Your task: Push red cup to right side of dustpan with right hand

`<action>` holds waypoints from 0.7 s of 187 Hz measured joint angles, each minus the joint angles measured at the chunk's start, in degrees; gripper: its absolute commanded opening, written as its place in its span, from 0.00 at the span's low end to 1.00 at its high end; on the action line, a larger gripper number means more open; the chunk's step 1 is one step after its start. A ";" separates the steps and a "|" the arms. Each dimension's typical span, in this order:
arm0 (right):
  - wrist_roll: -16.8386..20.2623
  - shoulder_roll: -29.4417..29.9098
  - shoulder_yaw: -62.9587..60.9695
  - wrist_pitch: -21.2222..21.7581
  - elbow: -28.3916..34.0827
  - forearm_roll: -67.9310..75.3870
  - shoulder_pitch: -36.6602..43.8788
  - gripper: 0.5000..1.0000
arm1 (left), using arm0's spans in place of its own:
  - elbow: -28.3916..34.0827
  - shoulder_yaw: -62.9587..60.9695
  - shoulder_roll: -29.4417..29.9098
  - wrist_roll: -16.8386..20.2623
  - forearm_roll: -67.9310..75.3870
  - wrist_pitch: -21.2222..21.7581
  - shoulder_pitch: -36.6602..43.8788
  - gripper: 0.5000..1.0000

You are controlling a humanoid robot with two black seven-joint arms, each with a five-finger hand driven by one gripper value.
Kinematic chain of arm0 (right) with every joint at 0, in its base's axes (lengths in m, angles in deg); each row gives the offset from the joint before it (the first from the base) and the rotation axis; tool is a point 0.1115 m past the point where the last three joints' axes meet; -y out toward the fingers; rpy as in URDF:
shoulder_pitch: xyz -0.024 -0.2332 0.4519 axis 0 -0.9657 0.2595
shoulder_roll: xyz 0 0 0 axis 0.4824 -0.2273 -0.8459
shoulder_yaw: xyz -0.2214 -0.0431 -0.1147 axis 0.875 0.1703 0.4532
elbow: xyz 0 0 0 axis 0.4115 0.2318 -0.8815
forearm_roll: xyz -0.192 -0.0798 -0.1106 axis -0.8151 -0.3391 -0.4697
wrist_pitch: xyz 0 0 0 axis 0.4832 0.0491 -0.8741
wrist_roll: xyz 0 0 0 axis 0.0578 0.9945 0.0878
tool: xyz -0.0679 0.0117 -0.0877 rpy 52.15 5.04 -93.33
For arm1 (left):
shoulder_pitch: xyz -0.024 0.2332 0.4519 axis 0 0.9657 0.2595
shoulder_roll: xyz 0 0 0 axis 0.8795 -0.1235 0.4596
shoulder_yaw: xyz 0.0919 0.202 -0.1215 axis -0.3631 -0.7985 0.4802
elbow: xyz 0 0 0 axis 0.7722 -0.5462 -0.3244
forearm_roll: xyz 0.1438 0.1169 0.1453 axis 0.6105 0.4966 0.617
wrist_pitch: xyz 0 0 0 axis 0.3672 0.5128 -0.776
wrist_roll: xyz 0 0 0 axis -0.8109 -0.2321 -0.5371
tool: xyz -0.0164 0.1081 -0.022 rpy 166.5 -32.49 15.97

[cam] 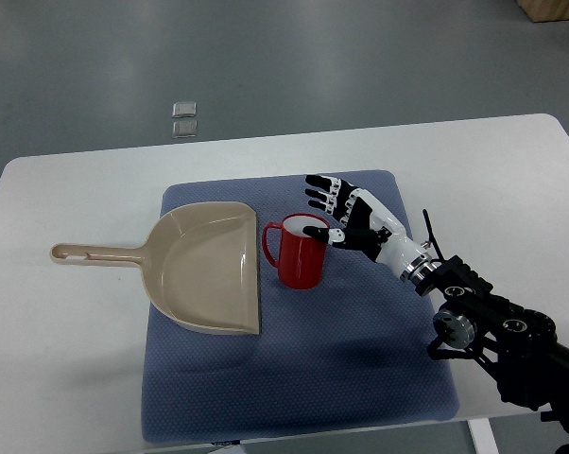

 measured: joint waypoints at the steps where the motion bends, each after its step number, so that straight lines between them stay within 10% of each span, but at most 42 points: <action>1: 0.00 -0.04 -0.04 0.06 0.00 0.04 0.02 0.86 | 0.00 0.00 0.00 0.00 0.00 0.00 0.00 1.00; 74: 2.47 -1.15 -7.31 1.98 -0.57 2.49 0.80 0.86 | -0.04 0.00 0.00 0.00 0.11 0.00 0.00 1.00; 131: 22.84 -4.44 -12.80 2.11 -0.87 29.64 4.13 0.87 | -0.02 0.00 0.00 0.00 0.10 -0.04 0.00 1.00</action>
